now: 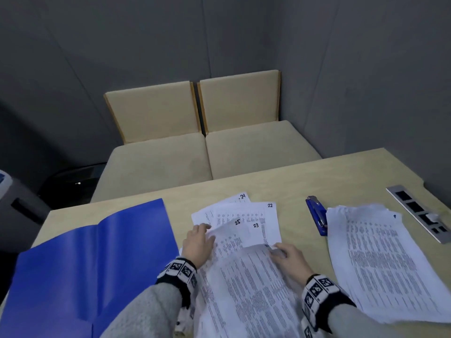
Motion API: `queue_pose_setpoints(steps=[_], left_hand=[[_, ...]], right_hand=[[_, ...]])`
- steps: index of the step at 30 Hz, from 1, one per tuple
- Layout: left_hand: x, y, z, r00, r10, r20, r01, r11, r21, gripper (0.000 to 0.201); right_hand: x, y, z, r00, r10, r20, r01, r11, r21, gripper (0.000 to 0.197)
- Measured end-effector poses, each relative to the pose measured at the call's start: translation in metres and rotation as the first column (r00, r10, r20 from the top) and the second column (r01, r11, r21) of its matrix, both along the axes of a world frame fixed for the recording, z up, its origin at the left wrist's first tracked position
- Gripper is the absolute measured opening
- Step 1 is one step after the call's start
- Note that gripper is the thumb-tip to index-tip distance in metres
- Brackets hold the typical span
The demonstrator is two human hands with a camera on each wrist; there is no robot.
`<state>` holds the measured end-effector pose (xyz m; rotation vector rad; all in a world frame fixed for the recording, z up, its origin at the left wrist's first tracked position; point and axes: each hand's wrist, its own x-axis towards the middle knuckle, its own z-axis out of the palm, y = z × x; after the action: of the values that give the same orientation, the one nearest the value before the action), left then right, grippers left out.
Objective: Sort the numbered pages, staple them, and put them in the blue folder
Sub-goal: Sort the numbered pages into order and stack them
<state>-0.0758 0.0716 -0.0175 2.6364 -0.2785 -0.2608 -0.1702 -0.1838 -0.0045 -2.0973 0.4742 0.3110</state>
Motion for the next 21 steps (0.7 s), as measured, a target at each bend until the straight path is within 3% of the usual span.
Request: queue_pose_setpoints(steps=[3,8,12,17,19,21], left_hand=[[0.009,-0.002,-0.012,0.999,-0.013,-0.052,0.022,0.985,0.174,0.053],[0.042,-0.033,-0.006,0.994,0.054,0.098,-0.056,0.998,0.015,0.042],[0.074,-0.060,-0.009,0.975,0.184,-0.122,-0.201,0.969,-0.144,0.051],[0.094,-0.069,-0.024,0.836,0.424,-0.348,-0.511,0.833,-0.211,0.077],[0.097,-0.068,-0.028,0.803,0.437,-0.405,-0.566,0.772,-0.289,0.068],[0.093,-0.069,-0.026,0.830,0.413,-0.376,-0.537,0.775,-0.334,0.042]], right_hand=[[-0.004,0.006,-0.012,1.000,-0.010,-0.021,0.009,1.000,-0.028,0.025],[-0.001,0.000,-0.026,0.999,0.026,-0.021,-0.026,0.999,0.023,0.016],[-0.001,-0.004,-0.034,0.999,0.022,-0.045,-0.019,0.998,0.061,0.014],[0.004,-0.008,-0.039,0.996,0.033,-0.079,-0.027,0.996,0.080,0.016],[0.008,-0.010,-0.042,0.995,0.061,-0.084,-0.054,0.995,0.086,0.013],[0.014,-0.013,-0.044,0.993,0.079,-0.093,-0.070,0.992,0.103,0.015]])
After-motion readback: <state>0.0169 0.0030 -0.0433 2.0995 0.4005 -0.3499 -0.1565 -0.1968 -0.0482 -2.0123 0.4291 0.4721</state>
